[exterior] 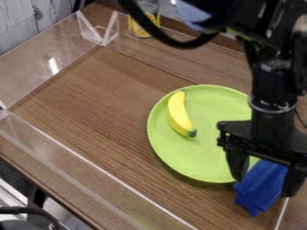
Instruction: Put the blue object in the green plate
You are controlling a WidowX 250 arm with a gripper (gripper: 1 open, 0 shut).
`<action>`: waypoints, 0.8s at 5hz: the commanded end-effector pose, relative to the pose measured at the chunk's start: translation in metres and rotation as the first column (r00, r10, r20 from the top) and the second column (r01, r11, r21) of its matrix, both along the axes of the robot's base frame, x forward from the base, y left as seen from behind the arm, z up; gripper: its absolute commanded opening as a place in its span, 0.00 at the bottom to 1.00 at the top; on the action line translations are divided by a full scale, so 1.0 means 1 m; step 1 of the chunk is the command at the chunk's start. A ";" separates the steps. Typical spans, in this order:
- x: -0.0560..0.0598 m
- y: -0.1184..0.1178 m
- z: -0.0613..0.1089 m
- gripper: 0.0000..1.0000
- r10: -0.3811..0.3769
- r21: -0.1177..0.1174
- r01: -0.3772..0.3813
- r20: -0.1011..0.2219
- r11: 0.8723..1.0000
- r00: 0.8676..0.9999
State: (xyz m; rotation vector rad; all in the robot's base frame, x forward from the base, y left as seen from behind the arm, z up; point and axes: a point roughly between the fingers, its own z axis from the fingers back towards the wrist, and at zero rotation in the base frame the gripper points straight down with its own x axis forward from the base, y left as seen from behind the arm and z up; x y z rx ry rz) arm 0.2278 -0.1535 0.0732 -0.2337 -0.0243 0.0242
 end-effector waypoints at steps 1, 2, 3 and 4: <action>0.000 -0.002 -0.001 1.00 -0.011 -0.013 0.012 0.046 1.000 0.999; -0.002 -0.003 -0.007 1.00 -0.014 -0.011 0.014 0.059 1.000 0.998; -0.004 -0.002 -0.011 1.00 -0.016 -0.007 0.016 0.064 1.000 0.998; -0.004 -0.003 -0.016 1.00 -0.015 -0.001 0.015 0.066 1.000 0.998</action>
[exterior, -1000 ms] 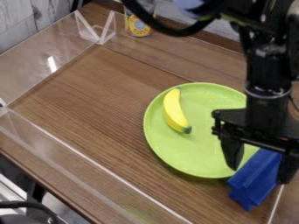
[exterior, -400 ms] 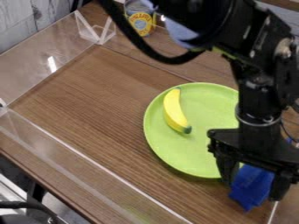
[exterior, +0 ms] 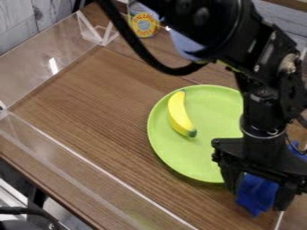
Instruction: Put the blue object in the green plate
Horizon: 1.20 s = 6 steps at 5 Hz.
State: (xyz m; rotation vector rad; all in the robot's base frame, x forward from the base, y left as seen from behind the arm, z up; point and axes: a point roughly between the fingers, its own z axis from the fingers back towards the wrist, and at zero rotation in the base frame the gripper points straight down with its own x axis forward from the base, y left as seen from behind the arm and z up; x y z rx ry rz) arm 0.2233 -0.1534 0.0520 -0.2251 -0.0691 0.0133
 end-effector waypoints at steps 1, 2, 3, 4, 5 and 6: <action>0.000 -0.003 0.003 1.00 -0.009 -0.004 0.009 0.023 1.000 1.000; 0.000 -0.003 0.000 1.00 -0.008 0.002 0.007 0.023 1.000 1.000; 0.000 -0.002 -0.004 1.00 -0.008 0.009 0.008 0.028 1.000 1.000; 0.001 -0.002 -0.006 0.00 -0.010 0.014 0.010 0.031 1.000 0.999; 0.001 -0.001 -0.004 0.00 -0.014 0.024 0.014 0.032 1.000 0.999; 0.000 -0.001 -0.001 0.00 -0.017 0.034 0.016 0.027 0.999 0.999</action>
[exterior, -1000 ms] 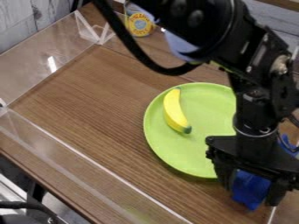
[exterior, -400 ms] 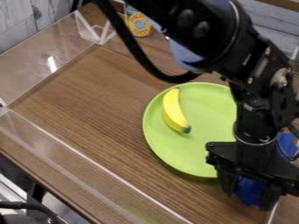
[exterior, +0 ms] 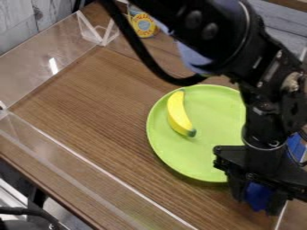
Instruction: Put the blue object in the green plate
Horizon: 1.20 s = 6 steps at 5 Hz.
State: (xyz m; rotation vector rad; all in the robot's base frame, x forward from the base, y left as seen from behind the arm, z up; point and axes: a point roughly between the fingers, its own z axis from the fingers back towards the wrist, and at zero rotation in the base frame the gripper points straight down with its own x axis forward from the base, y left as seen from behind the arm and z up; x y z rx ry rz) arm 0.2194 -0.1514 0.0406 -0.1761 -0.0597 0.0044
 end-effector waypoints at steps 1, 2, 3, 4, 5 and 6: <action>0.004 -0.003 0.013 0.00 -0.010 -0.007 0.011 0.034 1.000 0.999; 0.003 -0.003 0.017 0.00 -0.011 -0.002 0.011 0.034 1.000 0.999; 0.002 -0.003 0.021 0.00 -0.012 0.001 0.012 0.036 1.000 0.999; 0.002 -0.005 0.025 0.00 -0.015 -0.004 0.015 0.044 1.000 0.999; 0.002 -0.003 0.029 0.00 -0.021 0.010 0.020 0.039 1.000 0.999; 0.001 0.000 0.036 0.00 -0.026 0.028 0.025 0.037 0.999 0.999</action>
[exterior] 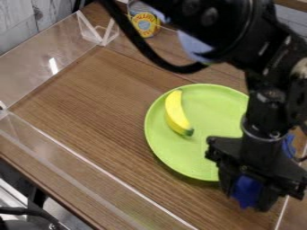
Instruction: Put the blue object in the green plate
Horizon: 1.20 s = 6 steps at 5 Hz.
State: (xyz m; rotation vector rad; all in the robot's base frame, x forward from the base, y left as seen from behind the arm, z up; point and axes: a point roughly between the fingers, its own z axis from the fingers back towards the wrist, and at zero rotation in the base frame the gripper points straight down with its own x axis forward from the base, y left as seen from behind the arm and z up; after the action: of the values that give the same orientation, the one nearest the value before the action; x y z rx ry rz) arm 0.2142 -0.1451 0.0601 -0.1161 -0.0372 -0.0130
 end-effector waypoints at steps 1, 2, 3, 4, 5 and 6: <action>0.008 0.001 0.044 0.00 -0.025 -0.002 0.025 0.087 1.000 0.996; 0.009 0.016 0.070 0.00 -0.041 0.023 0.038 0.111 0.999 0.993; 0.013 0.034 0.075 0.00 -0.047 0.033 0.043 0.122 0.999 0.991; 0.020 0.049 0.069 0.00 -0.036 0.035 0.032 0.125 0.999 0.991; 0.023 0.058 0.062 0.00 -0.021 0.037 0.016 0.122 0.999 0.992; 0.025 0.061 0.053 0.00 -0.012 0.040 0.007 0.117 0.999 0.993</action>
State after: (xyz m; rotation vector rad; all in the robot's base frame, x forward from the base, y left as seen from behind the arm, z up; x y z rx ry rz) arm 0.2357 -0.0850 0.1058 -0.0671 -0.1236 -0.0376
